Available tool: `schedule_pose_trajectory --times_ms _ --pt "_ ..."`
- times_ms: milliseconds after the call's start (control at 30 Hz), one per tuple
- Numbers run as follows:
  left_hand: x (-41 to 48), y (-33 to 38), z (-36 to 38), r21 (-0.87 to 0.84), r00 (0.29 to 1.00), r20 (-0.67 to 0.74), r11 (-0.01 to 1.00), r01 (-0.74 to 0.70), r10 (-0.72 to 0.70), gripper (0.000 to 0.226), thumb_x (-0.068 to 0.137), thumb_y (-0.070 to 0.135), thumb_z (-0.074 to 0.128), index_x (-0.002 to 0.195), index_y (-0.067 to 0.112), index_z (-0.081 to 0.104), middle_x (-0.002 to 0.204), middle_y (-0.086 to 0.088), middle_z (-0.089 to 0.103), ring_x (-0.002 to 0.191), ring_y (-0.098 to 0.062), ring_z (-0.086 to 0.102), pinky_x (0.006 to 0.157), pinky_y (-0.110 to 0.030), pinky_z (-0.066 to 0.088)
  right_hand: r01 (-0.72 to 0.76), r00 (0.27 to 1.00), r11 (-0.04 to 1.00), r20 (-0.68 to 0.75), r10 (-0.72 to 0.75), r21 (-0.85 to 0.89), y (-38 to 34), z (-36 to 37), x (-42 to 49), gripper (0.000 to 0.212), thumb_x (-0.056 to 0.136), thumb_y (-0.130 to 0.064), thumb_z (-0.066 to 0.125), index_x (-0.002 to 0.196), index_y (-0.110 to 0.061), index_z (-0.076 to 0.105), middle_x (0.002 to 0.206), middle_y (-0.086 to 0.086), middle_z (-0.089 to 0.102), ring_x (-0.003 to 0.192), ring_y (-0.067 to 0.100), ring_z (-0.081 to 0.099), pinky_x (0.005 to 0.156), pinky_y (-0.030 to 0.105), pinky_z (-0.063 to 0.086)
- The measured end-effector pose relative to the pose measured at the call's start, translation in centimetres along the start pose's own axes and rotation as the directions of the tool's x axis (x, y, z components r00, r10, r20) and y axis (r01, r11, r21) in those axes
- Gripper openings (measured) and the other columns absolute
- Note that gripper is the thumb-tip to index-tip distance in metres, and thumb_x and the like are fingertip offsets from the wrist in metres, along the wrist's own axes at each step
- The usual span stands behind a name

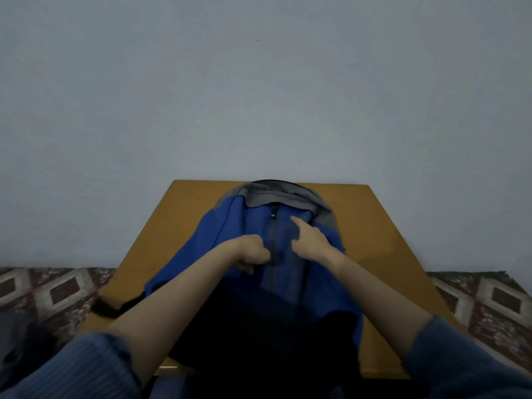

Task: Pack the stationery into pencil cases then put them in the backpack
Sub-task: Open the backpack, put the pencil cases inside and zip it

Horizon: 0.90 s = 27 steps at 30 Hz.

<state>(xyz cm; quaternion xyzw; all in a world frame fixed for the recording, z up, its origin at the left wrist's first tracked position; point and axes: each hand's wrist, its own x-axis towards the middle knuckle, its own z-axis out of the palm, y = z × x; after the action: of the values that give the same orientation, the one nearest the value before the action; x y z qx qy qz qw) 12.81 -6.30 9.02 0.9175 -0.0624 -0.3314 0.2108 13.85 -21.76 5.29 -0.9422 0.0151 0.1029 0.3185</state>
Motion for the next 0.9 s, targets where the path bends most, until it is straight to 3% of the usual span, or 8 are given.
schedule_pose_trajectory --times_ms 100,200,333,400,500,600,700,900 --pt "0.2 0.6 -0.1 -0.115 0.999 0.043 0.993 -0.007 0.012 0.022 0.095 0.022 0.046 0.082 0.005 0.049 0.073 -0.008 0.057 0.058 -0.014 0.055 0.05 -0.02 0.041 0.035 0.999 0.999 0.01 -0.035 0.004 0.2 -0.8 1.6 0.063 0.092 -0.008 0.045 0.149 -0.017 0.019 0.129 0.009 0.053 0.097 0.024 0.057 0.066 0.026 0.046" --pt "1.0 -1.5 -2.8 -0.183 0.966 -0.258 0.982 -0.037 -0.011 0.023 0.093 0.019 0.048 0.084 0.001 0.06 0.078 -0.008 0.067 0.063 -0.019 0.063 0.053 -0.025 0.051 0.011 0.996 0.999 -0.087 -0.014 -0.037 0.7 -2.4 2.7 0.053 0.092 -0.019 0.055 0.141 -0.013 0.037 0.145 0.008 0.041 0.129 0.025 0.042 0.099 0.031 0.04" --pt "3.1 -8.0 -5.0 -0.107 0.709 -0.678 0.98 0.167 -0.195 0.031 0.092 0.028 0.046 0.09 0.0 0.059 0.098 -0.018 0.062 0.089 -0.033 0.059 0.062 -0.033 0.044 -0.204 0.937 0.978 -0.3 0.18 -0.05 2.4 -3.3 3.9 0.067 0.085 -0.041 0.062 0.14 -0.013 0.034 0.143 0.012 0.038 0.132 0.032 0.034 0.107 0.046 0.035" --pt "4.2 -10.1 -3.8 -0.348 0.761 -0.556 0.925 0.15 -0.333 0.05 0.094 0.04 0.046 0.112 -0.006 0.054 0.112 -0.02 0.058 0.099 -0.034 0.055 0.08 -0.039 0.046 -0.27 0.909 0.92 -0.241 0.341 0.284 3.0 -3.0 4.5 0.085 0.083 -0.046 0.064 0.144 -0.004 0.023 0.144 0.015 0.036 0.131 0.033 0.037 0.105 0.043 0.037" --pt "4.9 -10.7 -2.2 -0.806 0.896 -0.266 0.592 -0.003 -0.356 0.069 0.087 0.048 0.057 0.13 -0.005 0.043 0.125 -0.017 0.052 0.112 -0.033 0.051 0.085 -0.036 0.043 -0.29 0.87 0.682 -0.112 0.481 0.672 3.3 -2.3 4.8 0.09 0.079 -0.049 0.067 0.138 0.01 0.032 0.121 0.017 0.055 0.109 0.031 0.055 0.088 0.038 0.046" --pt "4.9 -11.1 -2.5 -0.878 0.921 -0.222 0.476 -0.046 -0.321 0.069 0.08 0.046 0.067 0.126 -0.002 0.047 0.125 -0.013 0.054 0.104 -0.029 0.053 0.083 -0.035 0.043 -0.289 0.88 0.547 -0.007 0.476 0.786 3.0 -1.8 5.0 0.084 0.077 -0.042 0.073 0.137 0.005 0.038 0.139 0.014 0.046 0.125 0.03 0.046 0.099 0.037 0.042" --pt "4.5 -11.3 -2.7 -0.928 0.937 -0.186 0.367 -0.068 -0.297 0.056 0.086 0.043 0.061 0.122 0.001 0.051 0.118 -0.011 0.057 0.101 -0.027 0.053 0.085 -0.036 0.042 -0.159 0.901 0.436 -0.05 0.43 0.886 2.4 -0.8 4.7 0.051 0.078 -0.024 0.075 0.115 0.006 0.056 0.119 0.012 0.06 0.108 0.028 0.057 0.095 0.041 0.049" --pt "2.8 -11.7 -3.2 -0.911 0.854 -0.374 0.316 -0.266 -0.36 0.038 0.093 0.018 0.056 0.128 0.007 0.048 0.123 -0.01 0.057 0.104 -0.031 0.056 0.085 -0.04 0.046 0.095 0.918 0.457 -0.255 0.303 0.884 0.0 -1.7 2.8 0.026 0.084 -0.014 0.068 0.105 0.002 0.065 0.11 0.014 0.066 0.106 0.029 0.061 0.097 0.045 0.048"
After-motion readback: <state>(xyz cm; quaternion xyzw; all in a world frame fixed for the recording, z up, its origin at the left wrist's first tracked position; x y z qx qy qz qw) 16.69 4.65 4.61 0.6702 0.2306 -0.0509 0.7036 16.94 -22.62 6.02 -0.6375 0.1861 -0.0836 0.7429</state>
